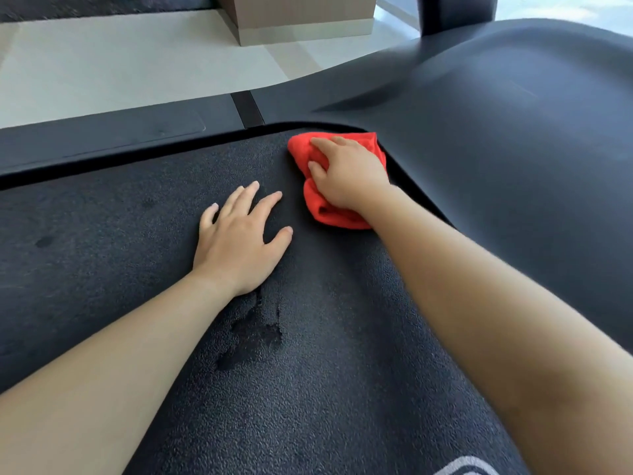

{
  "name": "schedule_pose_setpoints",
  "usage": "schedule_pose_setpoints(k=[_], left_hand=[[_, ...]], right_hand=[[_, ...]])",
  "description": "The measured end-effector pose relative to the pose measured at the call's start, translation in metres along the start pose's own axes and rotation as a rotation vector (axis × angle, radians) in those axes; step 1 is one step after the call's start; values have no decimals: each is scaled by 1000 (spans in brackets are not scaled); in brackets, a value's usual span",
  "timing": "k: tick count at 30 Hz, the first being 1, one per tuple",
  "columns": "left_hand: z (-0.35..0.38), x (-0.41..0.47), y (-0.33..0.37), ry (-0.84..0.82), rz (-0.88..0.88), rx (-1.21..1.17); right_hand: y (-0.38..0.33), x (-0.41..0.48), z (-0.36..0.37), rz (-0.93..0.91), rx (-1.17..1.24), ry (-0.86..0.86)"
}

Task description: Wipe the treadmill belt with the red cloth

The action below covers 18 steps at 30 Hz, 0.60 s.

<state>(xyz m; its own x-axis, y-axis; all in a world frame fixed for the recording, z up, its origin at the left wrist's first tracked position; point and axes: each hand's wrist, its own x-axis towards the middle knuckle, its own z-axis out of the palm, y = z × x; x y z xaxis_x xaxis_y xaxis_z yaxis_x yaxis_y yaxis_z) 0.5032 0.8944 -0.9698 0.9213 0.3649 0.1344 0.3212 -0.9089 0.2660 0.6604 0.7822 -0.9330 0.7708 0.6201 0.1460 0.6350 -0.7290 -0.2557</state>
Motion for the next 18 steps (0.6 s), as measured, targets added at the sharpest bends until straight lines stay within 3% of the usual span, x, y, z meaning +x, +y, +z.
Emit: schedule_pose_setpoints(k=[9, 18], left_hand=[[-8, -2, 3, -12, -9, -31], [-29, -92, -17, -54, 32, -46]], right_hand=[[-6, -78, -13, -45, 33, -2], [-52, -197, -25, -33, 51, -49]])
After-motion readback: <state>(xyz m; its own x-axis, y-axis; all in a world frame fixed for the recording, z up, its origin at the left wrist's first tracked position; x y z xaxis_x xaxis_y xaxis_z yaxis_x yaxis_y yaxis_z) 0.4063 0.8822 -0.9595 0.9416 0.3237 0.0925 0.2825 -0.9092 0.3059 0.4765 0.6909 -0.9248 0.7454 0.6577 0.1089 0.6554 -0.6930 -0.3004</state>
